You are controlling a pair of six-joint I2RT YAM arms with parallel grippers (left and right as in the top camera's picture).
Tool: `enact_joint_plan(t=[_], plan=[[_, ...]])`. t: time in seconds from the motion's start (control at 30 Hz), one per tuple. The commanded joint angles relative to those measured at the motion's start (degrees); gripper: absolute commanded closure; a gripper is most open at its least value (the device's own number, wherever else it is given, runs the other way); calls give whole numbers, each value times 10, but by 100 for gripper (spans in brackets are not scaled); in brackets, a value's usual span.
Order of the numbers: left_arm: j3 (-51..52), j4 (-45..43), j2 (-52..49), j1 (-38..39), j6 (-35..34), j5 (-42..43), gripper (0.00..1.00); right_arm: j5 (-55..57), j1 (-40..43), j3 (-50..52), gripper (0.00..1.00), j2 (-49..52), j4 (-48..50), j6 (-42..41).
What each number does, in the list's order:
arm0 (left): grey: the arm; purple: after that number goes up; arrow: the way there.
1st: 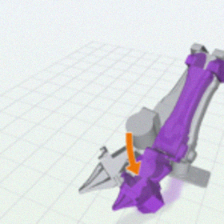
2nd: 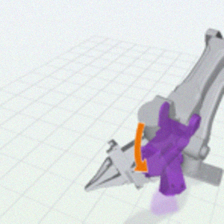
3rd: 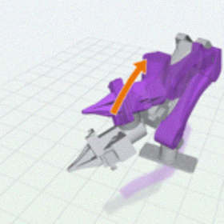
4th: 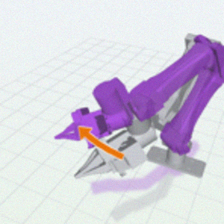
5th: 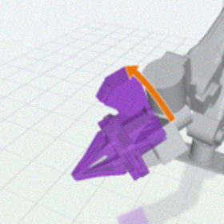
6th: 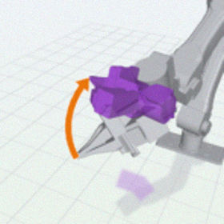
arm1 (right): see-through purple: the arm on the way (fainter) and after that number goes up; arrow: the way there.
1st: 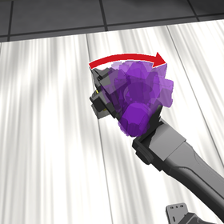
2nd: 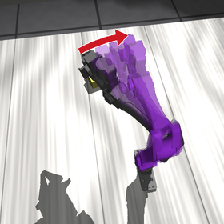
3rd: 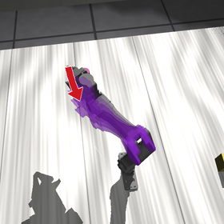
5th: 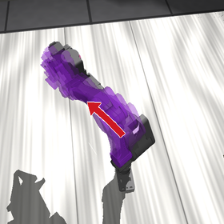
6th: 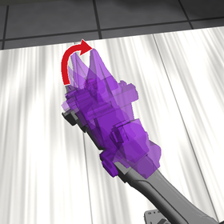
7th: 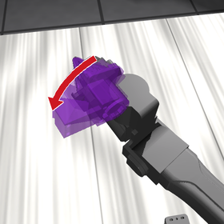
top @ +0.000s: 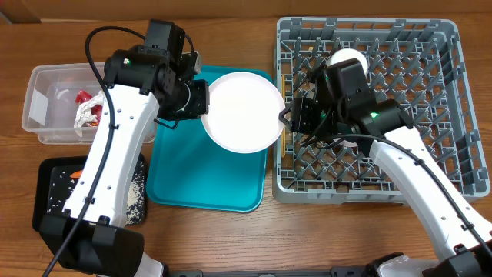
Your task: Sort waste into correct bins and load items into the dishwasher
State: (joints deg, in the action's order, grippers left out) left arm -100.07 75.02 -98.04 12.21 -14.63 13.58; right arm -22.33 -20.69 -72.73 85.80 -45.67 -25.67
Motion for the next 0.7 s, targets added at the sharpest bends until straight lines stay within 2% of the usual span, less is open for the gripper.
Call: enact_joint_plan(t=[0.0,0.33,0.5,0.67], plan=[[-10,-3,7,3,9,15,96,11,-2,1,57,1,1,4],[-10,-3,7,4,10,47,96,11,-2,1,58,1,4,4],[-9,-3,7,7,9,47,94,11,-2,1,94,1,4,4],[-9,-3,7,10,9,45,88,13,-2,1,96,1,10,4]])
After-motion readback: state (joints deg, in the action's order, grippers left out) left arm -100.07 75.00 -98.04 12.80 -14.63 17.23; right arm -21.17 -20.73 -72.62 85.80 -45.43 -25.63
